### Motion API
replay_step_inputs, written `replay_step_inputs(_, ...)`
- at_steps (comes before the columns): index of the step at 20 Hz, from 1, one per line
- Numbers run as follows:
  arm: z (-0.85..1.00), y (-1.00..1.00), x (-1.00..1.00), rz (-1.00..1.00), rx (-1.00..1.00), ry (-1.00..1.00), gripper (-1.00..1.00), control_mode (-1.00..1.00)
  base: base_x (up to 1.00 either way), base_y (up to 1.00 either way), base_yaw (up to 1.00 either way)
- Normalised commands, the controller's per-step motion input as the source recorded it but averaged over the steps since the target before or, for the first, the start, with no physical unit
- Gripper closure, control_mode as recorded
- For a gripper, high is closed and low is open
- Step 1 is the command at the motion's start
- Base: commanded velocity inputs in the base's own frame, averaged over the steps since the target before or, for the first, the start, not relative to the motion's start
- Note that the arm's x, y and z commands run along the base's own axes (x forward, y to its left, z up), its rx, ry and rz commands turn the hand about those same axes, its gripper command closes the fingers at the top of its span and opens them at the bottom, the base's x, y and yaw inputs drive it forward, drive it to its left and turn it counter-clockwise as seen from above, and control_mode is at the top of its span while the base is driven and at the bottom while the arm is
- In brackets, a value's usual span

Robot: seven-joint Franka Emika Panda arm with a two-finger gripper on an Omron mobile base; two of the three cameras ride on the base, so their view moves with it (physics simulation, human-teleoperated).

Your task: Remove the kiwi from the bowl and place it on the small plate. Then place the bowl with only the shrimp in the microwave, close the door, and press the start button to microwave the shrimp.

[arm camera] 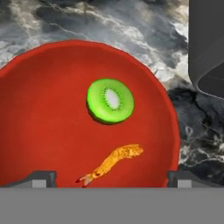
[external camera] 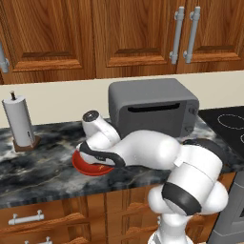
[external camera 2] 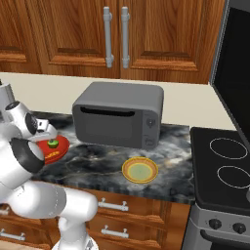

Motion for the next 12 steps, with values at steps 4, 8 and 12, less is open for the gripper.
replay_step_inputs(4,-0.05,0.0,0.16,0.0,-0.06,0.01,-1.0,-1.0,0.0,0.0,0.0)
replay_step_inputs(8,-0.06,0.06,0.41,0.0,-0.04,0.09,-1.0,-1.0,0.0,0.0,0.0)
replay_step_inputs(12,-0.25,0.07,0.35,0.01,-0.04,0.06,-1.0,-1.0,0.0,0.0,0.0)
